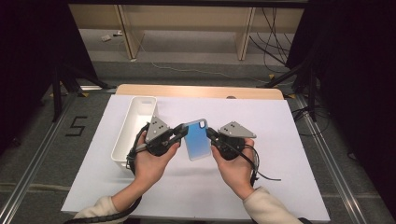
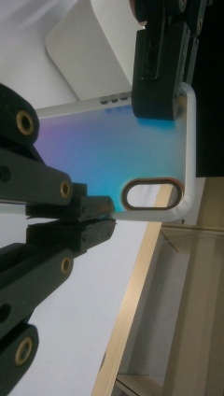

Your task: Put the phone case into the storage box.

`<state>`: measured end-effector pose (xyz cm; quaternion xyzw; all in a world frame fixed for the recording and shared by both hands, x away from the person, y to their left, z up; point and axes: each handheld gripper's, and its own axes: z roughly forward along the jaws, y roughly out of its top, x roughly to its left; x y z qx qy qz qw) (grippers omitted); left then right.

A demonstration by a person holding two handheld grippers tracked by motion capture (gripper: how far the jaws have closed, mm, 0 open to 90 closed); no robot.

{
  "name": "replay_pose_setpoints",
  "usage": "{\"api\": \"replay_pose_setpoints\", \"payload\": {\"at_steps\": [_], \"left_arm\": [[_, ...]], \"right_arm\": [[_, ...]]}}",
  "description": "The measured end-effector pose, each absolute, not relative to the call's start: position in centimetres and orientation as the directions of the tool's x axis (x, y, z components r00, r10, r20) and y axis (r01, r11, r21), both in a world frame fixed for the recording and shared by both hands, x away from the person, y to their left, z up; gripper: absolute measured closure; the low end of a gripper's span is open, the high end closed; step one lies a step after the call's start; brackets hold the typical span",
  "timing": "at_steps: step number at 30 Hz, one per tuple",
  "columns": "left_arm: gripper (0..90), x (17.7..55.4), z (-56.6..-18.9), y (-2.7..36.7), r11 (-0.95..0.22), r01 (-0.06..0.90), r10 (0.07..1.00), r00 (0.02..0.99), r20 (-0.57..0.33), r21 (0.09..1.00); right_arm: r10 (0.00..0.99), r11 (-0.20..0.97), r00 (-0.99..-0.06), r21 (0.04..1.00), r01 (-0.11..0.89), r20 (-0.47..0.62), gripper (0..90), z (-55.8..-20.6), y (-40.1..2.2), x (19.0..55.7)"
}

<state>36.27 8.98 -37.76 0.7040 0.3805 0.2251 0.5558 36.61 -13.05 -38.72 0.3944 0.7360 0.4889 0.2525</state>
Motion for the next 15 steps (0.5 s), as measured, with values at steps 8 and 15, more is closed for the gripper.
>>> {"api": "replay_pose_setpoints", "payload": {"at_steps": [8,15], "left_arm": [[79.1,36.56,-37.61,9.14,-0.081,0.291,0.784,0.609,-0.120,0.953],[78.0,36.83,-37.68,9.22,-0.070,0.295,0.788,0.603,-0.129,0.953]], "right_arm": [[0.831,0.217,-0.556,0.927,0.306,-0.011,87.9,-38.62,-13.06,36.55],[0.834,0.220,-0.551,0.930,0.295,-0.023,87.4,-38.52,-12.98,36.46]]}}
